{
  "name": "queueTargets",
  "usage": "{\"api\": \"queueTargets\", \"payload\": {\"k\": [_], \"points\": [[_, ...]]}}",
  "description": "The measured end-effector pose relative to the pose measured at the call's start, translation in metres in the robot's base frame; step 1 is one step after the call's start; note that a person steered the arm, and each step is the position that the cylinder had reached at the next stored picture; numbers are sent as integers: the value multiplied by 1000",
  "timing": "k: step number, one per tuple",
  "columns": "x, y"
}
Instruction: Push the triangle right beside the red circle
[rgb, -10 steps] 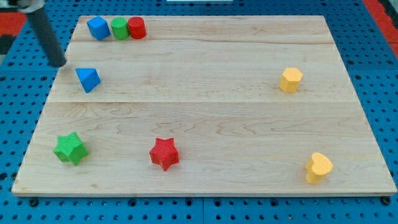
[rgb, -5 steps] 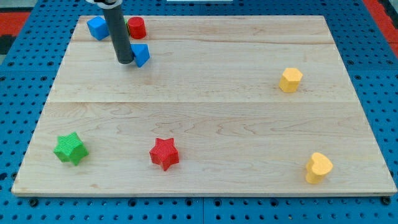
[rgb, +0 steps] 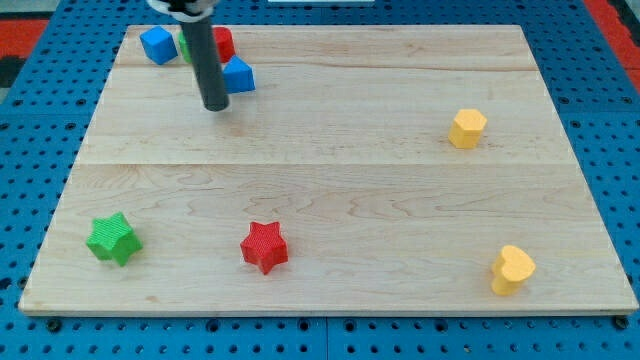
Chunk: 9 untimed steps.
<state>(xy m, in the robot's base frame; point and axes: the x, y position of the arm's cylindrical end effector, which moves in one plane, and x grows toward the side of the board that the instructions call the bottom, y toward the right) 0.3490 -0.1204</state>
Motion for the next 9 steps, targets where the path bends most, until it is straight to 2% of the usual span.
{"api": "queueTargets", "payload": {"k": [1,3,5,7,8,9], "points": [[-26,2],[-53,33],[-86,32],[-87,23],[-72,55],[-43,132]]}}
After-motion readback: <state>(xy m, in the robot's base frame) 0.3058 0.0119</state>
